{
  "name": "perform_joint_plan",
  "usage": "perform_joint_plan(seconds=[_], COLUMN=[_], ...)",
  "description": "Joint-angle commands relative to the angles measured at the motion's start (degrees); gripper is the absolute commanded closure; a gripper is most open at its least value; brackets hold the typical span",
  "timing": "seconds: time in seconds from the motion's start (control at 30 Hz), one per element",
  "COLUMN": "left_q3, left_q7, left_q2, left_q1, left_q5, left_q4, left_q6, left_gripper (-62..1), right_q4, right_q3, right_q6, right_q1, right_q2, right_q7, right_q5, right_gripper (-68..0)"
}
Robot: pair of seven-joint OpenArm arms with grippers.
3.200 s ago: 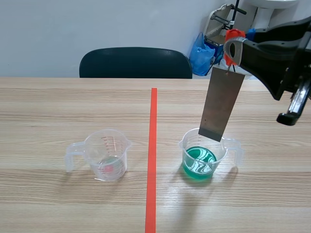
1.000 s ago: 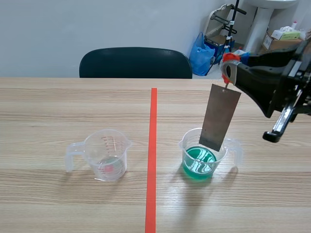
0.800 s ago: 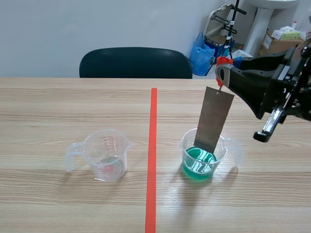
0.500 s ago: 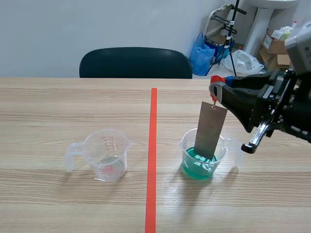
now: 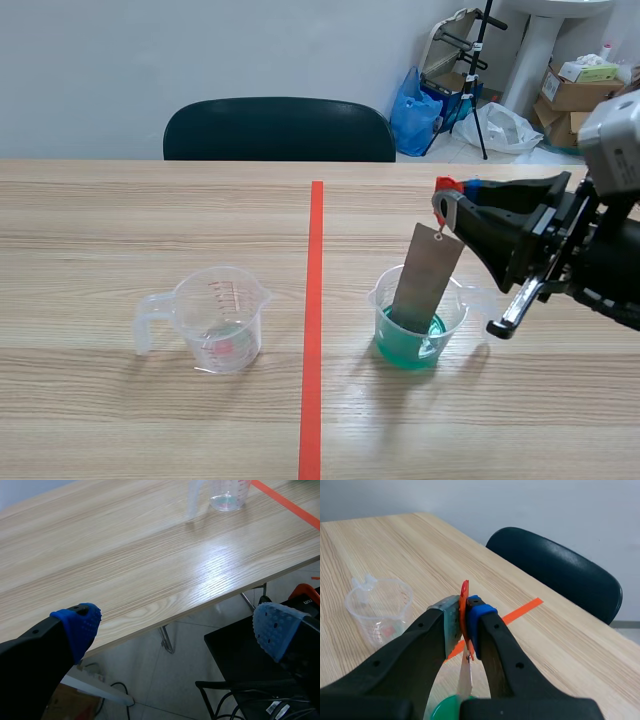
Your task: Do the redox reaction experiment
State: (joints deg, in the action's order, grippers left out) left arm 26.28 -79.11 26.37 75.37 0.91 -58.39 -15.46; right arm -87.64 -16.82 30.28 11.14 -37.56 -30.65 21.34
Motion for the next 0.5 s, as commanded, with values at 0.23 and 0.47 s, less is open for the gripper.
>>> perform_joint_plan(seconds=[0.23, 0.47], left_q3=[0.2, 0.2], left_q7=[-0.79, -0.79], left_q2=[0.04, 0.02], left_q1=[0.07, 0.07], left_q5=[0.13, 0.13], left_q4=[-0.59, -0.59], left_q6=[-0.31, -0.31], left_gripper=[-62.3, -62.3], right_q4=[4.59, 7.74], right_q3=[-1.73, -2.56], right_q6=[-0.2, -0.15], right_q1=[-3.28, -4.79], right_q2=[1.09, 2.56], right_q7=[-3.45, -3.8], right_q5=[-2.1, -3.54], right_gripper=[-0.6, -0.6])
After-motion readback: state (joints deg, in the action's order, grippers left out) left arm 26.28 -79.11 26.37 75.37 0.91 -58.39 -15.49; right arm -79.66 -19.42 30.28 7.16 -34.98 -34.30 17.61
